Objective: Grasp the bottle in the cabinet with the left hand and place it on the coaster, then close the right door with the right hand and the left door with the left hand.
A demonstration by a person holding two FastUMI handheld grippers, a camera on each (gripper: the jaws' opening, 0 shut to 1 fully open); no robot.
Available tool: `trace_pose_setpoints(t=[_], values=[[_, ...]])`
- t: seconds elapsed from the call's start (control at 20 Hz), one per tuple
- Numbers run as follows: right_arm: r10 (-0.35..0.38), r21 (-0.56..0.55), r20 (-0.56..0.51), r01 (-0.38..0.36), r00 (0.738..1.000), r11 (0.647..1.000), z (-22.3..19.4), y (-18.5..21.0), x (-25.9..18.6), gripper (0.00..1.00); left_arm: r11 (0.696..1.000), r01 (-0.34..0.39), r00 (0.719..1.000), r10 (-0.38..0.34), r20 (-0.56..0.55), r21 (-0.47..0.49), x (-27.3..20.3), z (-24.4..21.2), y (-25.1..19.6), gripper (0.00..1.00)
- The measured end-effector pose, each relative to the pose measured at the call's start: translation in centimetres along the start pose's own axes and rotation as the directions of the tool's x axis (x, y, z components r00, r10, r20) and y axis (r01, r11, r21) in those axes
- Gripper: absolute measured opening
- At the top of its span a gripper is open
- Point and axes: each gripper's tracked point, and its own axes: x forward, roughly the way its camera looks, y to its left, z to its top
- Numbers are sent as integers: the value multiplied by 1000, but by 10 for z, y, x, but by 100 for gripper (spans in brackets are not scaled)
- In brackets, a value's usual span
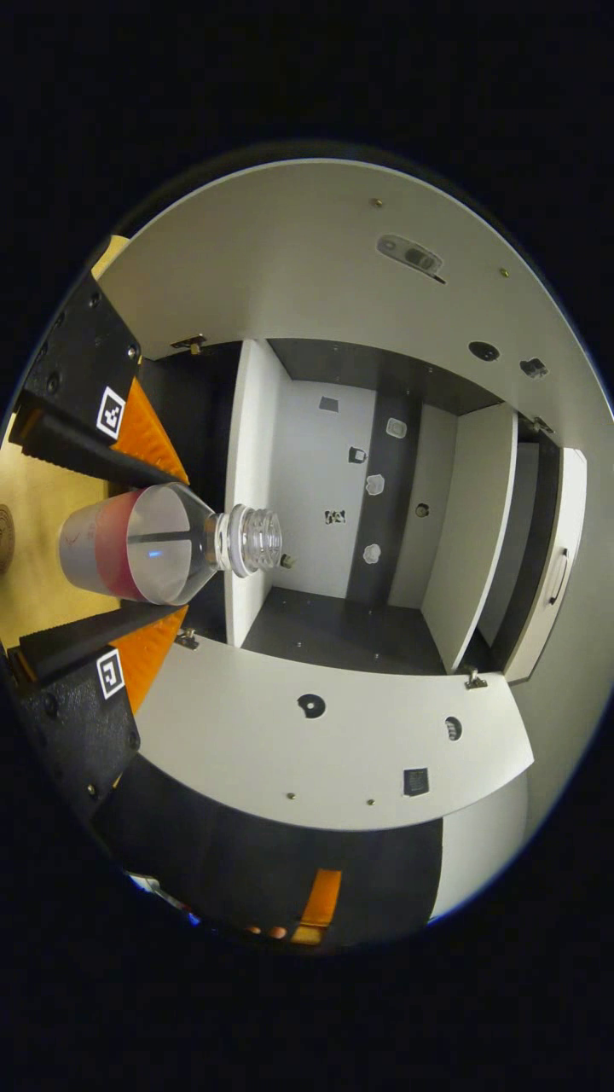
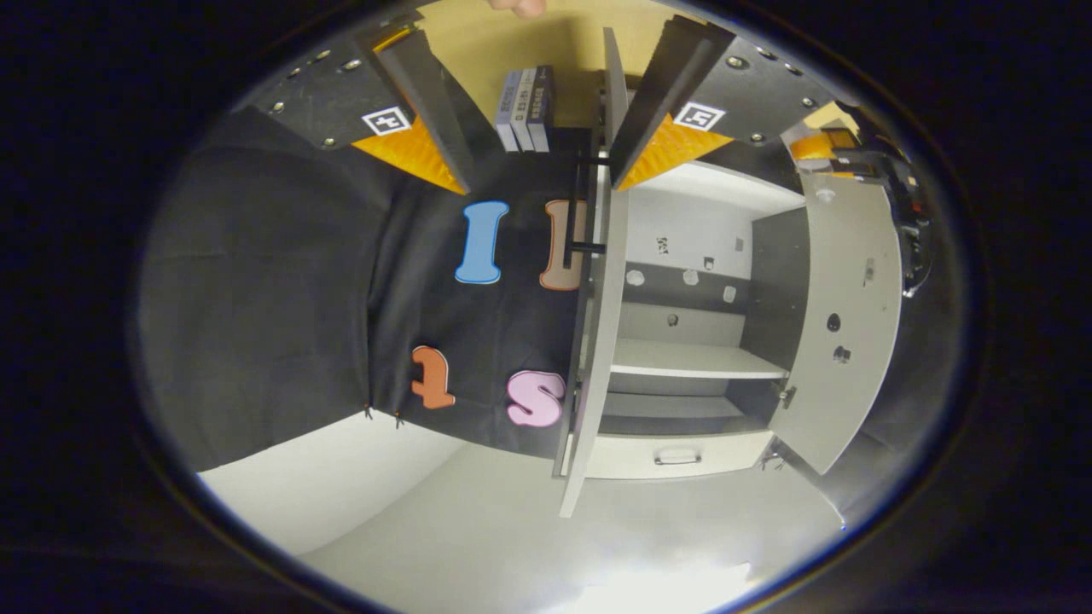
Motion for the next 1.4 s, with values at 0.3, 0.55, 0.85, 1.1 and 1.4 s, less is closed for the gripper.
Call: trace_pose_setpoints(t=[0.3, 0.55, 0.85, 1.1, 1.4], values=[[-11, -15, 3, 11, 1000, 1000, -1, -12, -4, 96, 999, -43, 996, 44, -78, 17, -22, -76, -3, 77], [-49, -25, -1, 49, 999, 998, -2, -26, -11, 96, 998, -53, 976, 47, -215, -23, -38, -139, -2, 76], [-60, -36, 2, 60, 998, 998, -2, -31, -14, 96, 996, -64, 948, 42, -315, -59, -48, -186, 0, 77], [-58, -44, 3, 58, 998, 997, -2, -28, -16, 96, 995, -90, 925, 64, -376, -52, -48, -214, 5, 79], [-61, -49, -13, 61, 998, 997, -10, -30, -18, 96, 993, -104, 925, 73, -372, -64, -44, -224, 6, 77]])
